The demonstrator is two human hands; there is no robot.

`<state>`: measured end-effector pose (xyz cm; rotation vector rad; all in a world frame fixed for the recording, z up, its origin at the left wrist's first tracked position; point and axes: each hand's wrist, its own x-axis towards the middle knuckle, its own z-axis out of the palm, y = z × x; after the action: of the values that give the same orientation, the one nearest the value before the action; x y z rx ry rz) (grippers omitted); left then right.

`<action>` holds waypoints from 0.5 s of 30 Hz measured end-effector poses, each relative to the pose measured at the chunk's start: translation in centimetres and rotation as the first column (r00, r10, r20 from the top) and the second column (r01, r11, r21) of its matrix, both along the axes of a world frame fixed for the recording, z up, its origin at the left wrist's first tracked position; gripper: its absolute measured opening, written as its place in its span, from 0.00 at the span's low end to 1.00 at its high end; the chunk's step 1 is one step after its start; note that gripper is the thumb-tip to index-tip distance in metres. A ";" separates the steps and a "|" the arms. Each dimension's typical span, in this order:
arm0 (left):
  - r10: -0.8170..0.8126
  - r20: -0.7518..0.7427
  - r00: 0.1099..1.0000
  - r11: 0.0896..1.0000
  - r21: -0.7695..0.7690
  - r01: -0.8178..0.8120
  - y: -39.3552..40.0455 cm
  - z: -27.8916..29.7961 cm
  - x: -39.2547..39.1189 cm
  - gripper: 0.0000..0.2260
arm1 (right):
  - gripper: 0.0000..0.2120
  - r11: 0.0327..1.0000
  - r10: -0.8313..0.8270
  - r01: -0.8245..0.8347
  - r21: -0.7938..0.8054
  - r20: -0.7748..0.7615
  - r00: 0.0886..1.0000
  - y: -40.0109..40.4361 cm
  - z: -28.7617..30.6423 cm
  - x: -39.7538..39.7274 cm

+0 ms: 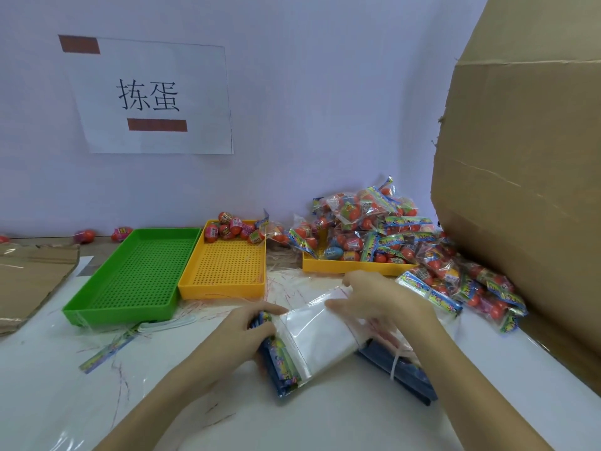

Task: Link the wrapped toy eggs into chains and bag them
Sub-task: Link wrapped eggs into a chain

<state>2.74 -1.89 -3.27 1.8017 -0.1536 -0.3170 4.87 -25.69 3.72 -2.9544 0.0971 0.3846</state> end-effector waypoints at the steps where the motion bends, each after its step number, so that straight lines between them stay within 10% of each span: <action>1: -0.012 -0.020 1.000 1.000 -0.019 0.012 0.0 0.2 0.0 0.15 | 0.28 0.999 -0.003 0.003 0.041 -0.004 1.000 0.0 0.0 0.0; 8: -0.054 -0.055 0.997 0.994 -0.099 0.048 1.4 1.2 0.2 0.11 | 0.33 0.889 -0.180 0.078 0.451 0.188 0.966 -0.1 0.1 -0.2; 15: -0.067 0.612 0.788 0.827 0.476 -0.299 3.7 1.9 0.7 0.22 | 0.17 0.807 0.025 -0.198 0.556 0.303 0.953 1.3 0.4 0.0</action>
<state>3.45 1.82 -1.36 2.4412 -0.4335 0.3839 4.84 -24.42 4.14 -2.3676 -0.2016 -0.0120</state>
